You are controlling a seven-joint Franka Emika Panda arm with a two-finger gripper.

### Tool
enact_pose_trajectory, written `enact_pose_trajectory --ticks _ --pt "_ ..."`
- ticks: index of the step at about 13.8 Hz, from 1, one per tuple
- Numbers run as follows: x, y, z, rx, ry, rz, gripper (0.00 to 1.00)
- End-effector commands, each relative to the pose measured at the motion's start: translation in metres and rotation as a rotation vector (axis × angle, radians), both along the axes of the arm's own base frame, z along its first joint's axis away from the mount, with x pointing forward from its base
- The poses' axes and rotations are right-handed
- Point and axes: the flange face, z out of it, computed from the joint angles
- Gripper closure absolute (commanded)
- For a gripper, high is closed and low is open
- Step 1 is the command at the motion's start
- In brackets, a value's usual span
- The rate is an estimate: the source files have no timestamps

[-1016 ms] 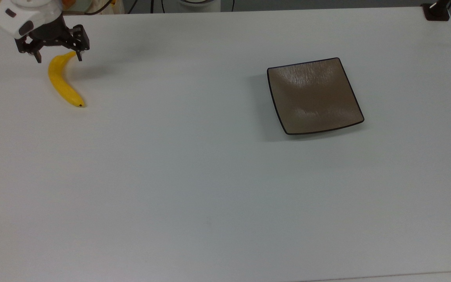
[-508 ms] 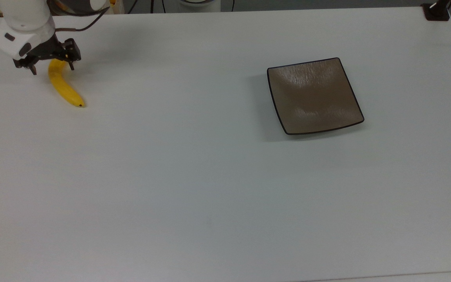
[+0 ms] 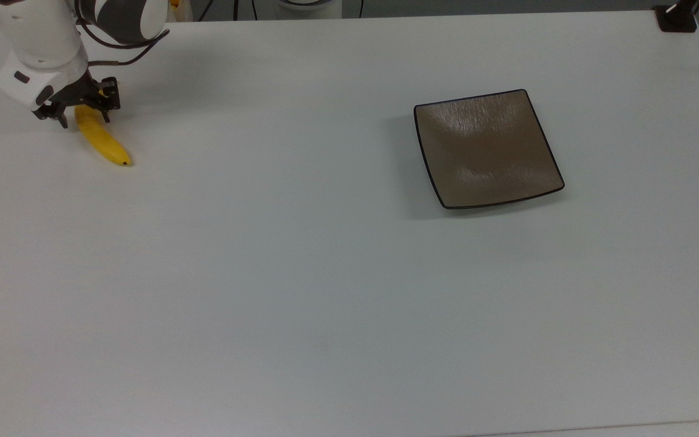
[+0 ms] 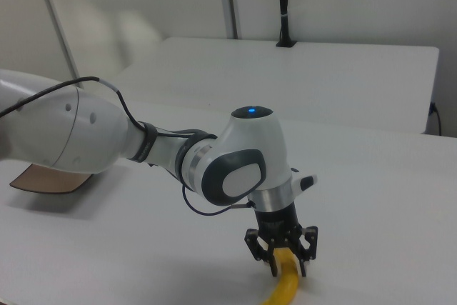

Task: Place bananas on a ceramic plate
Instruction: 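Lower the gripper and close it around the banana's middle, then lift the banana and carry it toward the brown plate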

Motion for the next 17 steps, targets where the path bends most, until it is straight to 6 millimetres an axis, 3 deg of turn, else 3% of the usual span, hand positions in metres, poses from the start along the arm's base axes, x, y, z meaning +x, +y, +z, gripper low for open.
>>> enact_pose_trajectory --ticks 1,10,13,17 --pt "-0.001 -0.003 -0.004 0.002 0.004 0.066 0.89" --pt "0.0 0.006 0.009 0.026 0.017 0.065 0.91" --pt "0.004 0.024 0.043 0.143 0.043 0.006 0.91" --pt "0.007 0.059 0.063 0.234 0.049 -0.03 0.91"
